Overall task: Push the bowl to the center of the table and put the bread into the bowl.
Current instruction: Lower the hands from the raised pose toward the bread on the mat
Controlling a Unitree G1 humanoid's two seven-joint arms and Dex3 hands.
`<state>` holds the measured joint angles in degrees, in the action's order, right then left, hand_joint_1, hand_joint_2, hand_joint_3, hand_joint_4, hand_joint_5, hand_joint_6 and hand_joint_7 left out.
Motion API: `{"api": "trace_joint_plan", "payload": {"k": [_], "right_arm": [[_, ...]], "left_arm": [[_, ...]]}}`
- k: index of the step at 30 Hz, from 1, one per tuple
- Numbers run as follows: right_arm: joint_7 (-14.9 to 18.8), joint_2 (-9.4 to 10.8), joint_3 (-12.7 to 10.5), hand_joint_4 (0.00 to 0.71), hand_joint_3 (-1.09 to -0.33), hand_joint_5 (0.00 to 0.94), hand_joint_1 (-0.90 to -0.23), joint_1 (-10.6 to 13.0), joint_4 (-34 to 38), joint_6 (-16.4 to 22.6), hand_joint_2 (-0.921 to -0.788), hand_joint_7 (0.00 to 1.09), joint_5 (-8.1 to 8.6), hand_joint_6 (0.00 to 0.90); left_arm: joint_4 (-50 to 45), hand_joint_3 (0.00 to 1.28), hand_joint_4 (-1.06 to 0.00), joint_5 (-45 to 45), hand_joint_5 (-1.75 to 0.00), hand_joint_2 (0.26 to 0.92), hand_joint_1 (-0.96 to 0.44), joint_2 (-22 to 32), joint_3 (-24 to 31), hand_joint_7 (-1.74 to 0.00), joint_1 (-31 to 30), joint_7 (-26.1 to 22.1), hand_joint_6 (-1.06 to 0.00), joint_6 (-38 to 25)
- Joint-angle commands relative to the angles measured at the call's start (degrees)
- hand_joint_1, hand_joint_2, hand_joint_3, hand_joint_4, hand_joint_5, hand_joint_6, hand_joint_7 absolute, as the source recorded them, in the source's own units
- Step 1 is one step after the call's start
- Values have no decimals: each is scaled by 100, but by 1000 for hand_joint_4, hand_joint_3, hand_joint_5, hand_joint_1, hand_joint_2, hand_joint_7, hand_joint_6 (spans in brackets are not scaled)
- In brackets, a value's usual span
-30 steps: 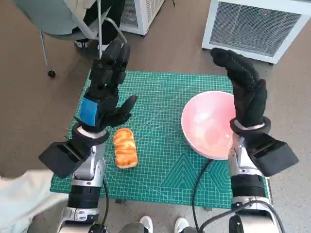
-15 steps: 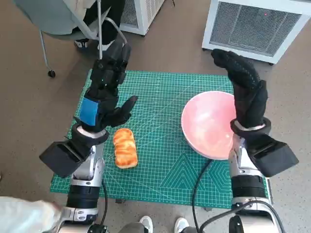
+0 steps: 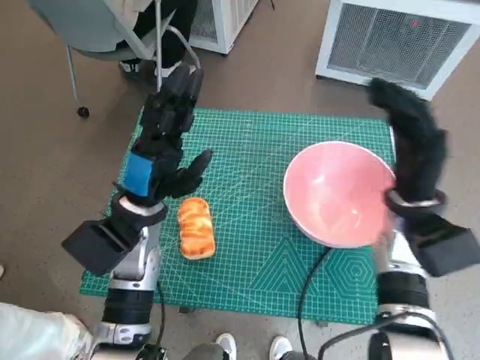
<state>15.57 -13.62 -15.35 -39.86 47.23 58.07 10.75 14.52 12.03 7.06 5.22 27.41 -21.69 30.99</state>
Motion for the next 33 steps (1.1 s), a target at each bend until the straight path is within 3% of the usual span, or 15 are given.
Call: {"api": "trace_joint_plan", "payload": {"k": [1, 9, 13, 24, 33], "right_arm": [[-628, -209, -272, 324, -867, 1, -540, 211, 589, 3, -921, 575, -251, 63], [-1490, -593, -411, 328, -868, 3, -525, 256, 1691, -346, -921, 599, -555, 68], [-1631, -653, -458, 330, -864, 2, -517, 278, 2143, -690, -921, 528, -480, 113], [-1263, -340, -663, 305, -839, 0, -508, 293, 2710, -1535, -921, 384, -176, 140], [-1085, -22, -662, 308, -820, 2, -513, 226, 2838, -2156, -921, 304, -165, 188]], "left_arm": [[-89, 430, -104, 22, -1, 921, -413, 23, -8, -382, -89, 15, 1, -38], [-60, 427, -105, 39, -1, 921, -422, 12, 14, -394, -126, 27, 1, -37], [-61, 427, -106, 41, -2, 921, -424, 4, 17, -400, -131, 39, 1, -54], [-58, 427, -108, 28, -3, 921, -424, 9, 8, -414, -99, 67, 1, -95], [-97, 427, -108, 60, -2, 921, -429, 45, 23, -415, -126, 33, 1, -121]]}}
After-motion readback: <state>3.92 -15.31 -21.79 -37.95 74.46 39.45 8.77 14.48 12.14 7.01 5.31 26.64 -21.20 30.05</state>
